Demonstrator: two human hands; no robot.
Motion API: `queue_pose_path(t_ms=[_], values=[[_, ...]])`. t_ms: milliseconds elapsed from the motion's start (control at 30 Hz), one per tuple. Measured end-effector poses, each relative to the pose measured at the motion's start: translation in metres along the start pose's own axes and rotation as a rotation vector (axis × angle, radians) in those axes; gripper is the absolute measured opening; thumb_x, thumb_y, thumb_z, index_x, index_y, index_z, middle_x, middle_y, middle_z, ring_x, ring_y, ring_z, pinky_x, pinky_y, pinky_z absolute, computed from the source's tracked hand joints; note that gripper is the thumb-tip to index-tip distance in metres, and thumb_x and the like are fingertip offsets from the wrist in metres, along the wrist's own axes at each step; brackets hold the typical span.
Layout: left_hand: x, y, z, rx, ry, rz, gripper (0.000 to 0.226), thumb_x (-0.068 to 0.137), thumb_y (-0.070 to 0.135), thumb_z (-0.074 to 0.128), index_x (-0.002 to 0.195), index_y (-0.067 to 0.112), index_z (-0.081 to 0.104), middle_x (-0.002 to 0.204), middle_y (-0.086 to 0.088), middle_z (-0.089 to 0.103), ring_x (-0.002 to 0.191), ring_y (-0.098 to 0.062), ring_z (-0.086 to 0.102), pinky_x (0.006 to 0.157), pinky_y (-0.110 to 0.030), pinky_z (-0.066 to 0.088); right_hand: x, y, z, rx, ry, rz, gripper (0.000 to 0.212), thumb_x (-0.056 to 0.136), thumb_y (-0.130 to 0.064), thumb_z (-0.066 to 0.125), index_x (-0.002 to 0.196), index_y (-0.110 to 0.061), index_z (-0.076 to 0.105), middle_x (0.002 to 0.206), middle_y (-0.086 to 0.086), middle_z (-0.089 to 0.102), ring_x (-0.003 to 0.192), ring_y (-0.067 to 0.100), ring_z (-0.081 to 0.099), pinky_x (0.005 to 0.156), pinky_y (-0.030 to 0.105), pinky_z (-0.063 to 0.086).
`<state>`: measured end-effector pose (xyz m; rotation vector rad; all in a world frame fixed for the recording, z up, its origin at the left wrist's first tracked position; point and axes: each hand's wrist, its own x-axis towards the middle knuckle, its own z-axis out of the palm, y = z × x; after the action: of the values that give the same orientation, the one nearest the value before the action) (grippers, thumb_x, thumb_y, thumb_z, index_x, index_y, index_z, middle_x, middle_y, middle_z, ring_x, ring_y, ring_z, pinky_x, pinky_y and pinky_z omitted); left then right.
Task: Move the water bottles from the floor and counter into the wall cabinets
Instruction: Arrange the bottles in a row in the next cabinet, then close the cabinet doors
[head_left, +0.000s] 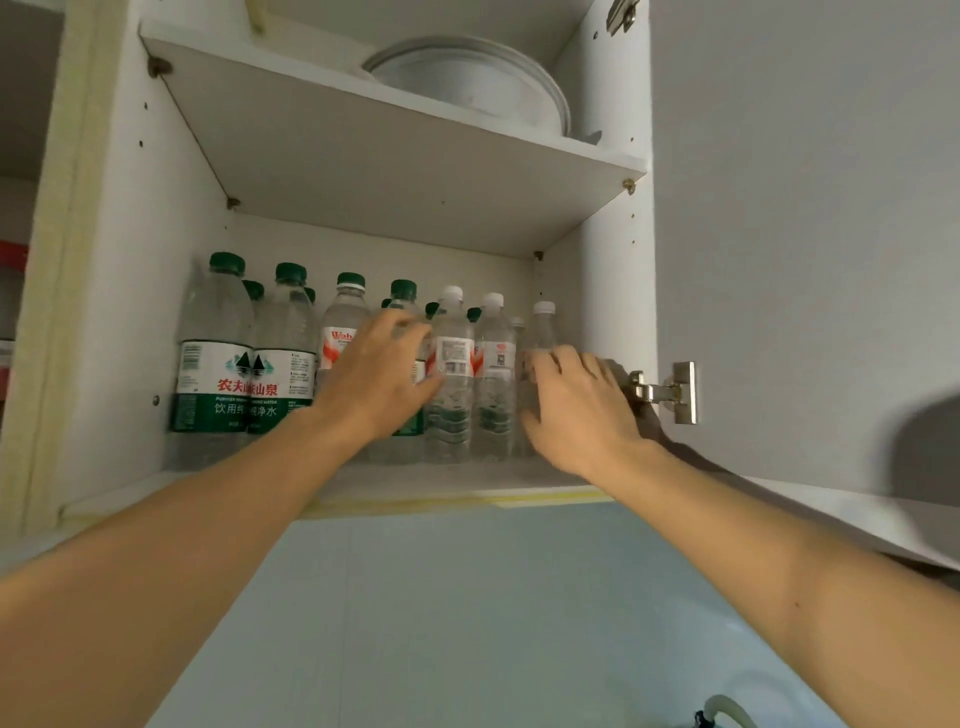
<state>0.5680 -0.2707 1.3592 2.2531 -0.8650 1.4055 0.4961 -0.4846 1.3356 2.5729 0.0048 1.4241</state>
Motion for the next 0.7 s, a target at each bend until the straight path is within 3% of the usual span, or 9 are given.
queue_pose_path(t_ms=[100, 200, 333, 400, 533, 633, 700], values=[[-0.012, 0.018, -0.03, -0.18, 0.061, -0.115, 0.047, 0.097, 0.045, 0.059, 0.134, 0.017, 0.055, 0.139, -0.004, 0.049, 0.125, -0.021, 0.048, 0.097, -0.035, 0.038, -0.024, -0.004, -0.044, 0.192, 0.018, 0.064, 0.052, 0.097, -0.047, 0.053, 0.138, -0.016, 0.049, 0.136, 0.005, 0.049, 0.127, 0.027, 0.043, 0.103, 0.043, 0.046], [-0.032, 0.041, -0.063, -0.379, 0.085, -0.186, 0.041, 0.1, 0.041, 0.055, 0.135, 0.019, 0.054, 0.133, 0.001, 0.057, 0.116, -0.013, 0.053, 0.097, -0.033, 0.045, -0.053, -0.01, -0.089, 0.364, 0.042, 0.167, 0.05, 0.099, -0.052, 0.047, 0.137, -0.021, 0.051, 0.139, -0.003, 0.048, 0.131, 0.021, 0.039, 0.101, 0.041, 0.046], [-0.063, 0.079, -0.101, -0.526, 0.108, -0.095, 0.033, 0.103, 0.032, 0.052, 0.13, 0.013, 0.058, 0.118, 0.0, 0.064, 0.101, -0.008, 0.058, 0.077, -0.014, 0.042, -0.091, -0.023, -0.155, 0.477, 0.141, 0.232, 0.046, 0.102, -0.049, 0.041, 0.14, -0.024, 0.052, 0.142, -0.007, 0.049, 0.135, 0.017, 0.039, 0.099, 0.033, 0.039], [-0.075, 0.1, -0.118, -0.59, 0.115, -0.053, 0.029, 0.104, 0.031, 0.051, 0.126, 0.013, 0.061, 0.115, 0.0, 0.065, 0.098, -0.009, 0.059, 0.078, -0.018, 0.044, -0.11, -0.029, -0.187, 0.472, 0.204, 0.233, 0.044, 0.104, -0.044, 0.04, 0.141, -0.022, 0.051, 0.144, -0.005, 0.05, 0.136, 0.017, 0.038, 0.105, 0.034, 0.038], [-0.08, 0.146, -0.137, -0.687, 0.079, -0.015, 0.03, 0.104, 0.033, 0.049, 0.127, 0.016, 0.06, 0.117, 0.001, 0.066, 0.094, -0.006, 0.062, 0.079, -0.018, 0.044, -0.134, -0.024, -0.25, 0.395, 0.338, 0.261, 0.043, 0.105, -0.038, 0.042, 0.143, -0.02, 0.05, 0.144, -0.002, 0.049, 0.135, 0.018, 0.037, 0.097, 0.021, 0.027], [-0.074, 0.185, -0.154, -0.753, 0.028, 0.007, 0.038, 0.103, 0.037, 0.05, 0.133, 0.015, 0.057, 0.126, -0.003, 0.064, 0.105, -0.014, 0.062, 0.088, -0.025, 0.044, -0.151, -0.006, -0.305, 0.272, 0.441, 0.282, 0.046, 0.104, -0.036, 0.045, 0.145, -0.016, 0.05, 0.146, 0.003, 0.045, 0.136, 0.023, 0.035, 0.114, 0.038, 0.032], [-0.07, 0.216, -0.163, -0.781, 0.01, 0.033, 0.042, 0.102, 0.041, 0.05, 0.137, 0.017, 0.053, 0.134, -0.003, 0.06, 0.108, -0.014, 0.061, 0.088, -0.026, 0.043, -0.166, 0.014, -0.337, 0.14, 0.492, 0.295, 0.047, 0.102, -0.036, 0.048, 0.144, -0.014, 0.052, 0.15, 0.006, 0.041, 0.139, 0.025, 0.031, 0.115, 0.046, 0.032]])
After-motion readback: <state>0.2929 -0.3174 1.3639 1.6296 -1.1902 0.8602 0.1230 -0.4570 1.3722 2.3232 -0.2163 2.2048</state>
